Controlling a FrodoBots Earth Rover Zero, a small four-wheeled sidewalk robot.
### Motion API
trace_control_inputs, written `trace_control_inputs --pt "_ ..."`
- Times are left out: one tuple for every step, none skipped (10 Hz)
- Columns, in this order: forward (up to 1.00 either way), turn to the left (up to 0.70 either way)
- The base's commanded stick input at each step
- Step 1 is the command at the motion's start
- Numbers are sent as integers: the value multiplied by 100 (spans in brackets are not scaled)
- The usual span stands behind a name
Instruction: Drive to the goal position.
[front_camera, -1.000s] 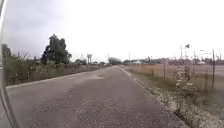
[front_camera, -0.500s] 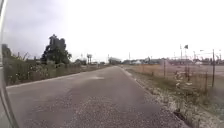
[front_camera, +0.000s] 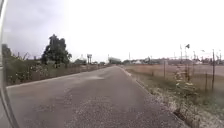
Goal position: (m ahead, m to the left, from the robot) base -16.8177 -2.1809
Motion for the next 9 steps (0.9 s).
trace_control_inputs --pt "8 0" --pt "8 0" --pt "8 0" --pt "8 0" --pt "8 0" --pt "8 0" --pt "8 0" --pt "8 0" --pt "7 0"
